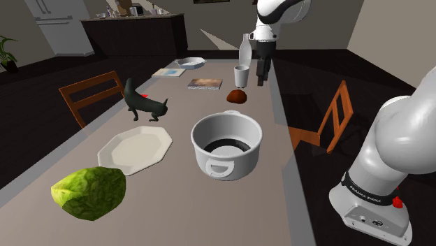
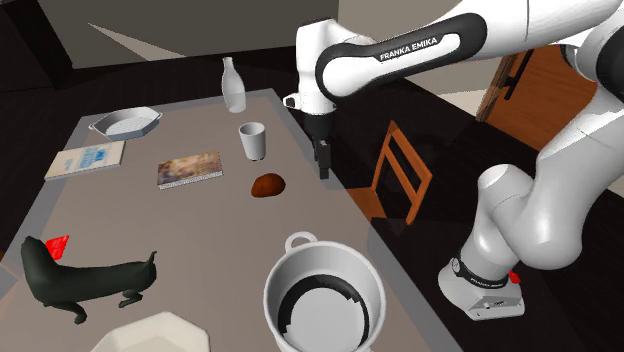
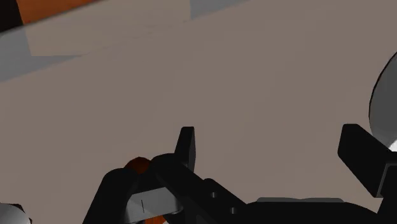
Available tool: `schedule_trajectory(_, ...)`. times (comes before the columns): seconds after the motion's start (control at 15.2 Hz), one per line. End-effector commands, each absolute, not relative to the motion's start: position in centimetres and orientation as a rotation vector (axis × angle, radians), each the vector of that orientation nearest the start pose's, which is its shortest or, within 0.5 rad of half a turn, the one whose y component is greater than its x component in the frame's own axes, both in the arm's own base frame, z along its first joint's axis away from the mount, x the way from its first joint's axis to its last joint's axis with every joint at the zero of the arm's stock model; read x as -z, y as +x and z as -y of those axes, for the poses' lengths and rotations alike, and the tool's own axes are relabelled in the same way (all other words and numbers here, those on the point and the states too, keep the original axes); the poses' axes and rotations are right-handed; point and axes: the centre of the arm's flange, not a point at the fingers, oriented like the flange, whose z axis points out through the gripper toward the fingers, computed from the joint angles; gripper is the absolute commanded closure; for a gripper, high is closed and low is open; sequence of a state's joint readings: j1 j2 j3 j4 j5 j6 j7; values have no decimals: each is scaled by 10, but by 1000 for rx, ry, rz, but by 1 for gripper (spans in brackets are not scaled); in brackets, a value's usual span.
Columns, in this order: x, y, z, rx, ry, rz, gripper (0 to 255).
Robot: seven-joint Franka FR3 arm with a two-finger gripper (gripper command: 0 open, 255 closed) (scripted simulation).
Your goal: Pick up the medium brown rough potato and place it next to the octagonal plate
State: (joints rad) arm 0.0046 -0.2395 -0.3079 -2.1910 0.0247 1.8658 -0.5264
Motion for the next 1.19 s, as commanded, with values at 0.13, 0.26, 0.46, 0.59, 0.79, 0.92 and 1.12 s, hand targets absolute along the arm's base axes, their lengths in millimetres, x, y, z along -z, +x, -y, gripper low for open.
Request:
schedule_trajectory(0.13, -451, 495, 177, -67, -2943, 408, 0)
schedule_trajectory(0.26, -440, 516, 191, -62, -2917, 440, 0)
schedule_trajectory(0.46, -421, 549, 211, -56, -2876, 486, 0)
schedule_trajectory(0.59, -409, 572, 223, -52, -2848, 516, 0)
schedule_trajectory(0.79, -389, 606, 240, -45, -2806, 561, 0)
schedule_trajectory(0.92, -376, 629, 250, -41, -2778, 590, 0)
schedule_trajectory(1.12, -361, 656, 261, -37, -2745, 623, 0)
